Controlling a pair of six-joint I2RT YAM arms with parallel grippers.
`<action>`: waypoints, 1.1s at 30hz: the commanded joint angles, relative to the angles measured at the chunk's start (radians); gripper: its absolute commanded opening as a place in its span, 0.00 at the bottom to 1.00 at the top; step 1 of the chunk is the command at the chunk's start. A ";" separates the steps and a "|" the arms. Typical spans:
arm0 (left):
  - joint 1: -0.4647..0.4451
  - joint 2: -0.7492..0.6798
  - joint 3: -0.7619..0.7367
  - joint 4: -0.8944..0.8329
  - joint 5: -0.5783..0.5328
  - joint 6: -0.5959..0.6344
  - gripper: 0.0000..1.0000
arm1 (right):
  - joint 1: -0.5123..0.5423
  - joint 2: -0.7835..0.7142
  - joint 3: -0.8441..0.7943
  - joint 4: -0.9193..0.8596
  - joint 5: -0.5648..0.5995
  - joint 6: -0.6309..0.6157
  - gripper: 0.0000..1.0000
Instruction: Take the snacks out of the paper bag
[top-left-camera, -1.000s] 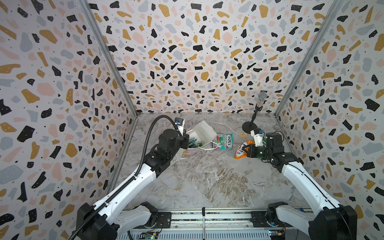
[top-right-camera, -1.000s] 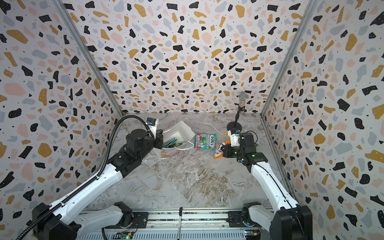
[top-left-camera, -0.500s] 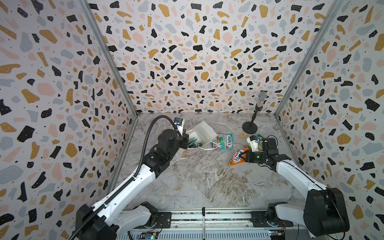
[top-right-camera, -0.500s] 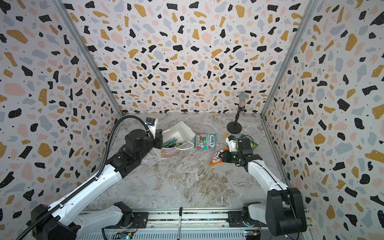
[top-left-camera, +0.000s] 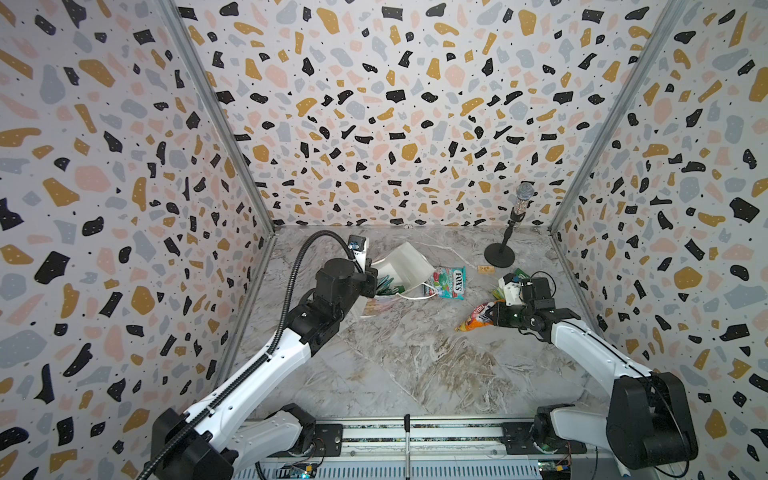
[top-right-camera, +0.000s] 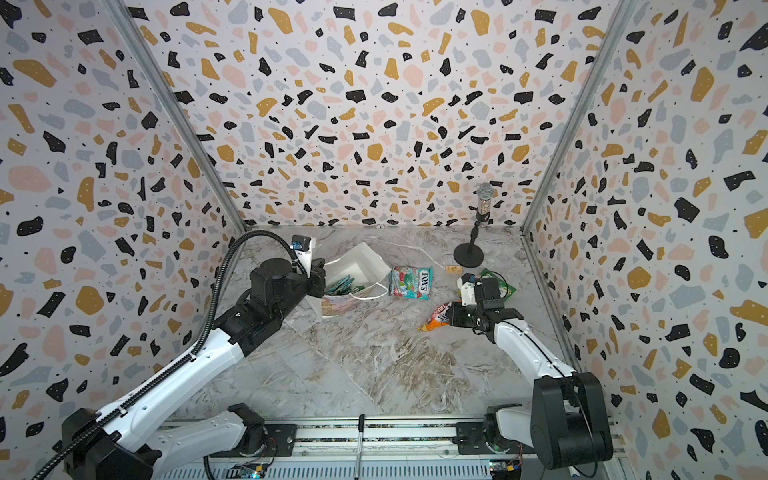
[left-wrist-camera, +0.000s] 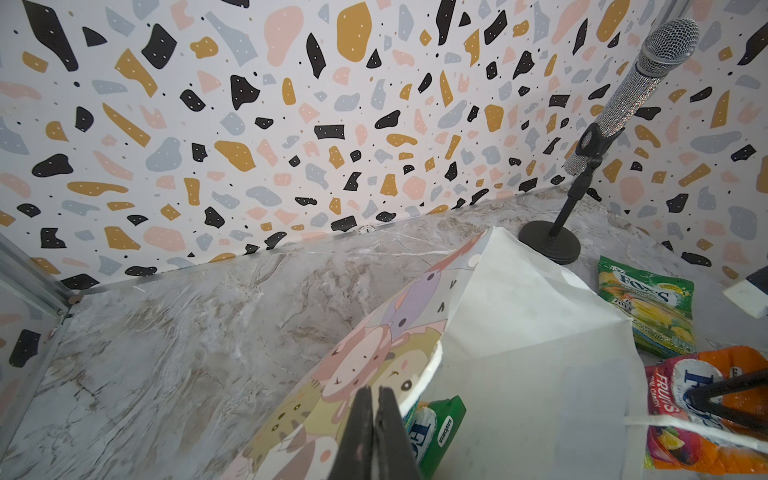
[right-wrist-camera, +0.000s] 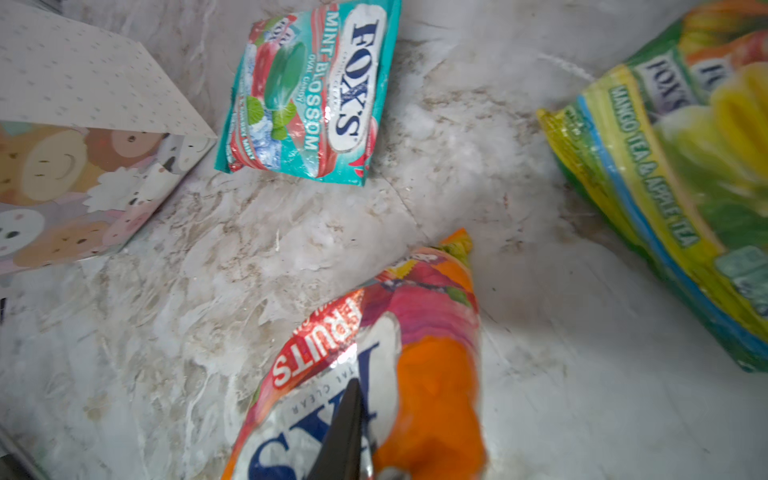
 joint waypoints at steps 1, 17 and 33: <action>-0.001 -0.013 -0.006 0.003 -0.013 0.010 0.00 | 0.000 -0.021 0.021 -0.063 0.110 -0.008 0.22; 0.000 -0.018 -0.006 0.000 -0.014 0.012 0.00 | 0.000 -0.109 0.023 -0.090 0.391 0.070 0.58; 0.001 0.012 0.031 0.038 0.001 -0.036 0.00 | 0.349 0.055 -0.050 0.506 -0.123 0.292 0.55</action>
